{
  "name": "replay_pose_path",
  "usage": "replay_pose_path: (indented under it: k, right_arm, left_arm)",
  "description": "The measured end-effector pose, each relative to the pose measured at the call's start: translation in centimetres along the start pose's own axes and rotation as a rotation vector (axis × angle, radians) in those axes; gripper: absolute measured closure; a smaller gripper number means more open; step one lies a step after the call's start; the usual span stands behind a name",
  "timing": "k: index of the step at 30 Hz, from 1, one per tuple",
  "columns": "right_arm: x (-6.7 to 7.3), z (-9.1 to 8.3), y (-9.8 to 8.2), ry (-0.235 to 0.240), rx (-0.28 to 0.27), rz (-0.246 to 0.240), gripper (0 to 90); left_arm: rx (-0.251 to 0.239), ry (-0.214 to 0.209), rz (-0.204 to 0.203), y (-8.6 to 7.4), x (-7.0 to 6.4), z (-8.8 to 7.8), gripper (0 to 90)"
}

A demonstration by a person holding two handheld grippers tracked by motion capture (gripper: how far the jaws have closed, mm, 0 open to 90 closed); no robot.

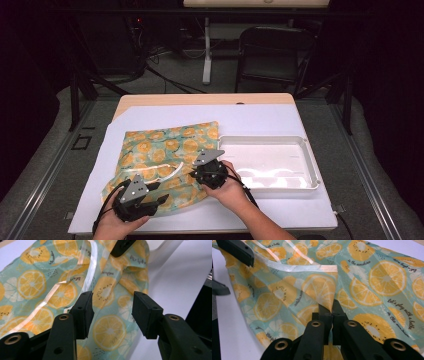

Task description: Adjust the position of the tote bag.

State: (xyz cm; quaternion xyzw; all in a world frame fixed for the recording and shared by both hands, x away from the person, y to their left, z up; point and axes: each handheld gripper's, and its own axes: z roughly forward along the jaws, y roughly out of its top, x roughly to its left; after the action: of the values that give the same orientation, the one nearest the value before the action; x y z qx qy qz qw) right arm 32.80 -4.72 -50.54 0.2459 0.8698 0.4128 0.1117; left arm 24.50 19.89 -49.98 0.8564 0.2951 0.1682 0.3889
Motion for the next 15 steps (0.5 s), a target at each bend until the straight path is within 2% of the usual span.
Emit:
replay_pose_path:
  k: [7, 15]
  right_arm:
    - [-0.4, 0.6, -0.1, -0.003, 0.007, 0.016, 90.0]
    - [-0.9, 1.5, -0.3, -0.008, 0.026, 0.028, 90.0]
  left_arm:
    - [0.041, 0.047, -0.013, -0.8, 0.8, 1.6, 48.2]
    - [0.091, 0.092, 0.033, -1.2, 1.2, 3.5, 48.6]
